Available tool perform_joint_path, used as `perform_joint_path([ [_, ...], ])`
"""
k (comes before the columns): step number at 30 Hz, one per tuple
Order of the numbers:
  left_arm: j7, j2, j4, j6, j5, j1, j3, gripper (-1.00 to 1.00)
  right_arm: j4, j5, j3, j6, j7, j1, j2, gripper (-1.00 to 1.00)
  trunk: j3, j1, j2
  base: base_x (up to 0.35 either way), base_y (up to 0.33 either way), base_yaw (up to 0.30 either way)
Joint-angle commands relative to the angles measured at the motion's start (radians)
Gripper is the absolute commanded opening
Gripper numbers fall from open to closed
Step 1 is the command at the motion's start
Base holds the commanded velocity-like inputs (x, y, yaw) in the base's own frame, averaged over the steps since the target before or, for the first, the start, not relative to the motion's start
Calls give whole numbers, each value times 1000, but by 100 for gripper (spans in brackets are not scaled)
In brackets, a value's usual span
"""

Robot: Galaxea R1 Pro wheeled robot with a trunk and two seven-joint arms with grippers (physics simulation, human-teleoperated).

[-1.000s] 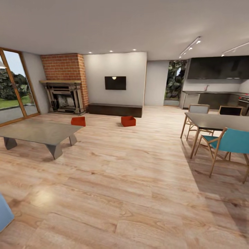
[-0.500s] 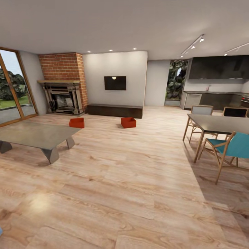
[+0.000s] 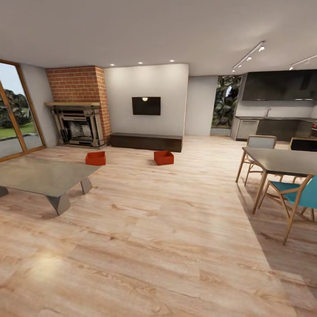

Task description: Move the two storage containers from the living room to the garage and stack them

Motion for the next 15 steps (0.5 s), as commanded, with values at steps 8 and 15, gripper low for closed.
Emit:
perform_joint_path([
  [8,1,0,0,-2,3,0,3,100,3,-9,9,-6,-1,-1,0,100,-1,1,0,326,0,0],
  [15,1,0,0,-2,3,0,3,100,3,-9,9,-6,-1,-1,0,100,-1,1,0,326,0,0],
])
